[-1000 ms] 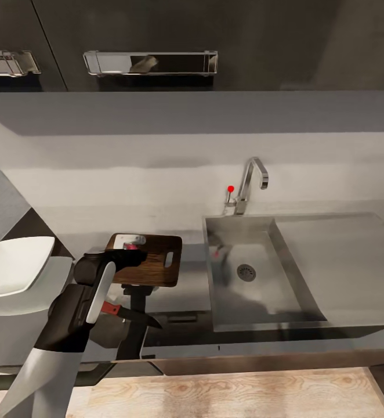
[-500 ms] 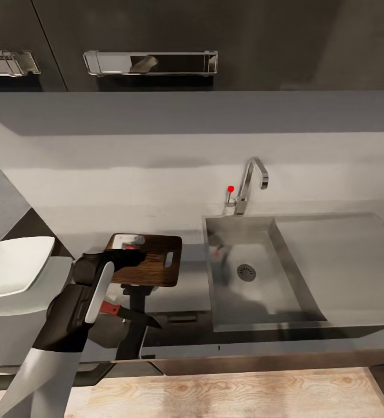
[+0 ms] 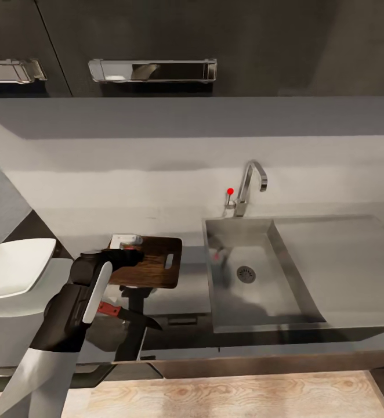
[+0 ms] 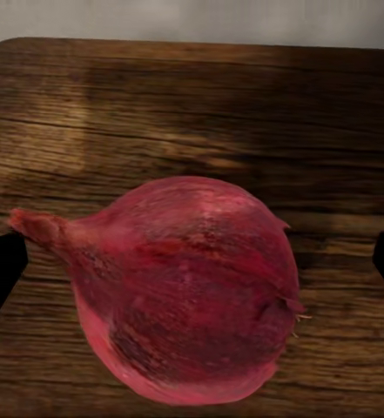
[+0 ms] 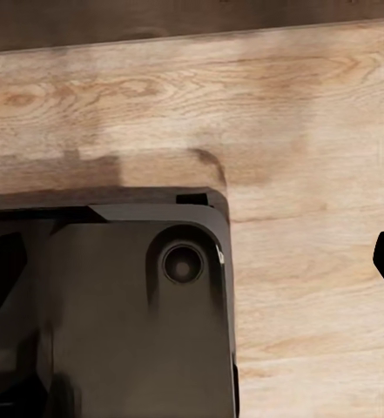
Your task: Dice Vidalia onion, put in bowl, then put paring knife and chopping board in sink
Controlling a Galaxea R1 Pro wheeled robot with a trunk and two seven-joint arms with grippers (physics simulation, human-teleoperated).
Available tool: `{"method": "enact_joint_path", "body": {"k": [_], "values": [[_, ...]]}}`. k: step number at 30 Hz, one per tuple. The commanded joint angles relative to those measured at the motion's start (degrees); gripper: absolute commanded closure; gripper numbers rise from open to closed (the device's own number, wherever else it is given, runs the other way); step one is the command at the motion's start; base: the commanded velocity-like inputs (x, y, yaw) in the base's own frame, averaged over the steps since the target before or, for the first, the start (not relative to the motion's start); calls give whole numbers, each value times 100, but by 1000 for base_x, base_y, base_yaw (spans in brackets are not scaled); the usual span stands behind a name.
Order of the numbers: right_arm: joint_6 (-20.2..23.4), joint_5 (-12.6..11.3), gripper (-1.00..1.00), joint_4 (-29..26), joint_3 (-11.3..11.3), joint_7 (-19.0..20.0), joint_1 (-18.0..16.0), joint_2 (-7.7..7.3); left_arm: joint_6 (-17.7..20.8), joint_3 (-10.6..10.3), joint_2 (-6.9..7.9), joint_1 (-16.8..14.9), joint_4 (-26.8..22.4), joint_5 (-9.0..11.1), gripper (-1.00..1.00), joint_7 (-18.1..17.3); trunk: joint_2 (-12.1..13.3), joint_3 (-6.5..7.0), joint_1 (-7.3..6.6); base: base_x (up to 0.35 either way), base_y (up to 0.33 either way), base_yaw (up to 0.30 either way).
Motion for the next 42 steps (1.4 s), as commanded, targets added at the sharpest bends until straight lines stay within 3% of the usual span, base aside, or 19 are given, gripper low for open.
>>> {"method": "enact_joint_path", "body": {"k": [1, 10, 27, 42], "values": [[-17, 32, -100, -2, -49, 40, -3, 6, 20, -11, 6, -5, -6, 60, -100, 59, -10, 0, 3, 0, 0, 0], [-18, 32, -100, -2, -49, 40, -3, 6, 20, -11, 21, -5, -20, 60, -100, 59, -10, 82, 3, -111, 0, 0], [-23, 32, -100, 1, -49, 40, -5, 6, 20, 12, 25, -5, -123, 60, -100, 59, -10, 238, 3, -334, 0, 0], [-27, 32, -100, -2, -49, 40, -3, 6, 29, -2, 128, -5, -186, 60, -100, 59, -10, 375, 3, -345, 0, 0]]}}
